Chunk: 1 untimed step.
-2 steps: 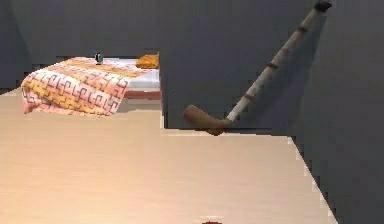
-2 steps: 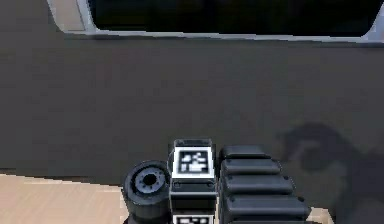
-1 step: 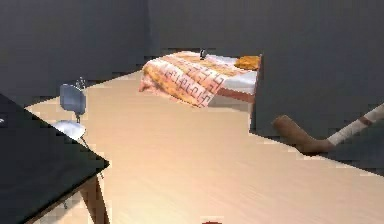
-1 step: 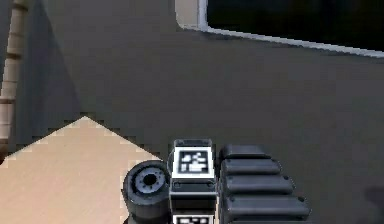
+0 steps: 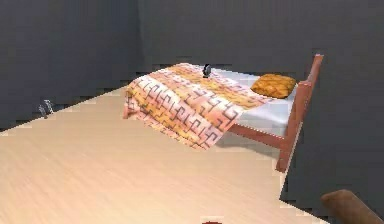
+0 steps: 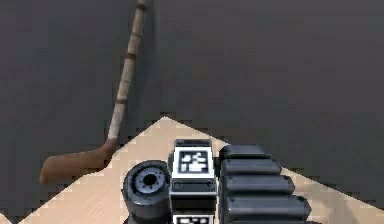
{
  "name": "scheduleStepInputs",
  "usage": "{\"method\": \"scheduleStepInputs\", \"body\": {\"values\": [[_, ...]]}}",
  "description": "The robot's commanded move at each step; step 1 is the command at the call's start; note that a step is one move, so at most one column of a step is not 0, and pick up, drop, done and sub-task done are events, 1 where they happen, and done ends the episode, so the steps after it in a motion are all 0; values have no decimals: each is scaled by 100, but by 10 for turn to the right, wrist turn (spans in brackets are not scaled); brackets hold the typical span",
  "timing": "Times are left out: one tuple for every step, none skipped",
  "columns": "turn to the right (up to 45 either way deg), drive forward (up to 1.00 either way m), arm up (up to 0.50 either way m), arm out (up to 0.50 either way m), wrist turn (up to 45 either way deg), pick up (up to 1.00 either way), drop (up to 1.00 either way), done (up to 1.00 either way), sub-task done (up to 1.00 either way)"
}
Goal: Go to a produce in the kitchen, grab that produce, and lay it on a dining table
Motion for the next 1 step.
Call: {"method": "scheduleStepInputs", "body": {"values": [[-420,0,0,0,0,0,0,0,0]]}}
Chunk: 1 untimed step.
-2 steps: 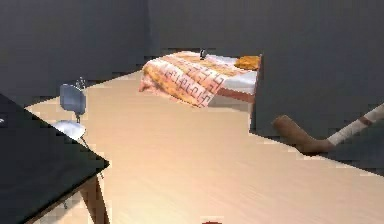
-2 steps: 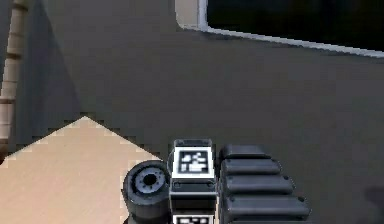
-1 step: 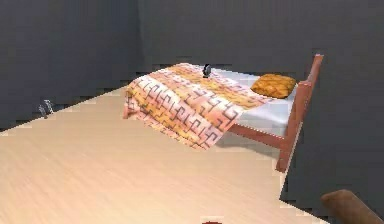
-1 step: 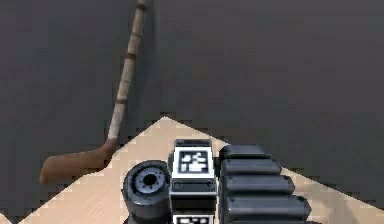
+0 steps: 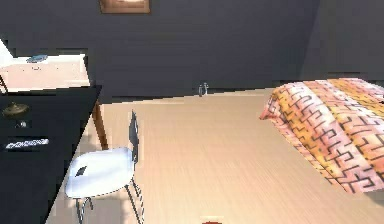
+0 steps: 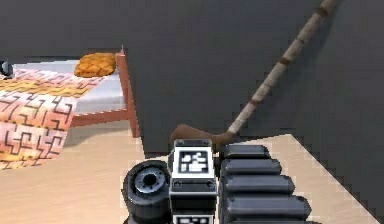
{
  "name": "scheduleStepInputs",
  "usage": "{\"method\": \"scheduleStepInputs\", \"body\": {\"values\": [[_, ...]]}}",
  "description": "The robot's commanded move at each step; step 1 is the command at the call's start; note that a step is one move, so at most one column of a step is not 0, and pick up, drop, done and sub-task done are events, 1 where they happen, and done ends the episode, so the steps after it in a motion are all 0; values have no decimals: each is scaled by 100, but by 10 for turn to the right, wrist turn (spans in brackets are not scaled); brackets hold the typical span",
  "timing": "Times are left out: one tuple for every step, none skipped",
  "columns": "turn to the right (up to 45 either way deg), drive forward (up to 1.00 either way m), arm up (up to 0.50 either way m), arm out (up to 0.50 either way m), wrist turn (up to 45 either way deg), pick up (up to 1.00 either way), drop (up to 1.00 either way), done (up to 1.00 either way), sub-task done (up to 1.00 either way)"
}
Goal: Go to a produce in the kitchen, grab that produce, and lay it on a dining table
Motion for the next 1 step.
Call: {"method": "scheduleStepInputs", "body": {"values": [[0,5,0,0,0,0,0,0,0]]}}
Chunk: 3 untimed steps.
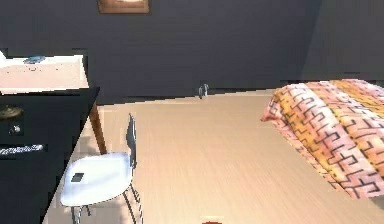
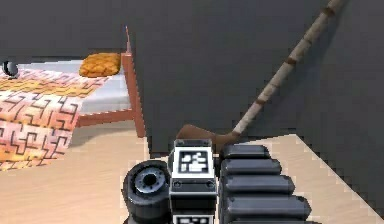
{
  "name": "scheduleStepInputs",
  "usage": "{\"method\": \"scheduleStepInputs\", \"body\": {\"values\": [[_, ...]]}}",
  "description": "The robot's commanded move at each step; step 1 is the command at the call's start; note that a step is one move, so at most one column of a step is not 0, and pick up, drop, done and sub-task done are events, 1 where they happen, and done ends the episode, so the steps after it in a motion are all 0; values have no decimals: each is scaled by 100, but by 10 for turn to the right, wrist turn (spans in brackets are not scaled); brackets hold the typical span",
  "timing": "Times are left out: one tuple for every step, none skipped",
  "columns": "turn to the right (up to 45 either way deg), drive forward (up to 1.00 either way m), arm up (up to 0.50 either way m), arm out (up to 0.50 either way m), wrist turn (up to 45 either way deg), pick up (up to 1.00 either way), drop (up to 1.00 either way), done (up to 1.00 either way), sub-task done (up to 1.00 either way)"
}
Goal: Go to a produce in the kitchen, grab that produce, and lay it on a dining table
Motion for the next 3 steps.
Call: {"method": "scheduleStepInputs", "body": {"values": [[-120,0,0,0,0,0,0,0,0],[0,60,0,0,0,0,0,0,0],[450,0,0,0,0,0,0,0,0]]}}
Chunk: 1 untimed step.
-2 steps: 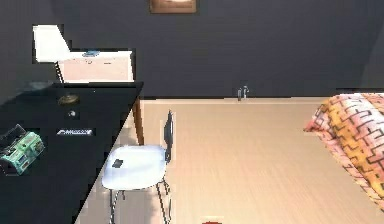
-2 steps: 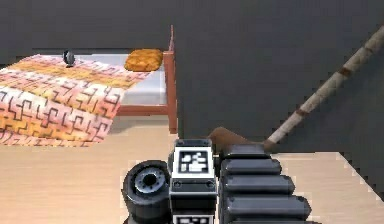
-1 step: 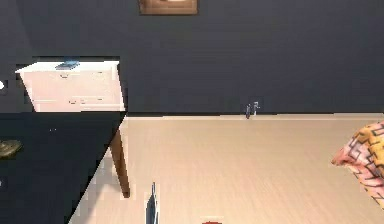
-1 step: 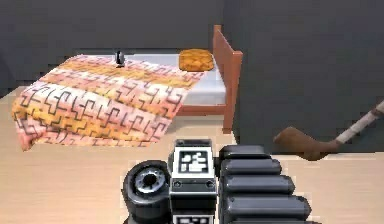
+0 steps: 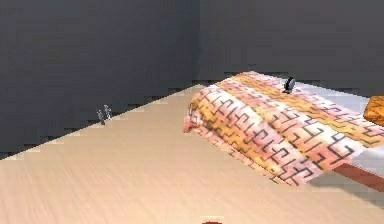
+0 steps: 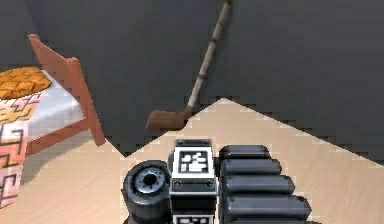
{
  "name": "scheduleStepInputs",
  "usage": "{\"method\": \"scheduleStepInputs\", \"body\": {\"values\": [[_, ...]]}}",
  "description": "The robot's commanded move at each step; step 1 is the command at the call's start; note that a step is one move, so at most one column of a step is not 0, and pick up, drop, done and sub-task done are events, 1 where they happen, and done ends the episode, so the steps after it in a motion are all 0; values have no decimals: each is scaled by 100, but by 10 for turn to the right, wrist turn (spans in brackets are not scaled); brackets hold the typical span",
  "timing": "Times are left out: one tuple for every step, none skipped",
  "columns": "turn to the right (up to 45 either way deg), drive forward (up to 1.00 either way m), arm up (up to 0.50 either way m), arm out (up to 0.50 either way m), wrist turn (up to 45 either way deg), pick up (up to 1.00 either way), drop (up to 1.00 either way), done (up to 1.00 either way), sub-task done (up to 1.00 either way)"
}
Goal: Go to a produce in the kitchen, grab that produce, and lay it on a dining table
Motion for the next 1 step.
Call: {"method": "scheduleStepInputs", "body": {"values": [[450,0,0,0,0,0,0,0,0]]}}
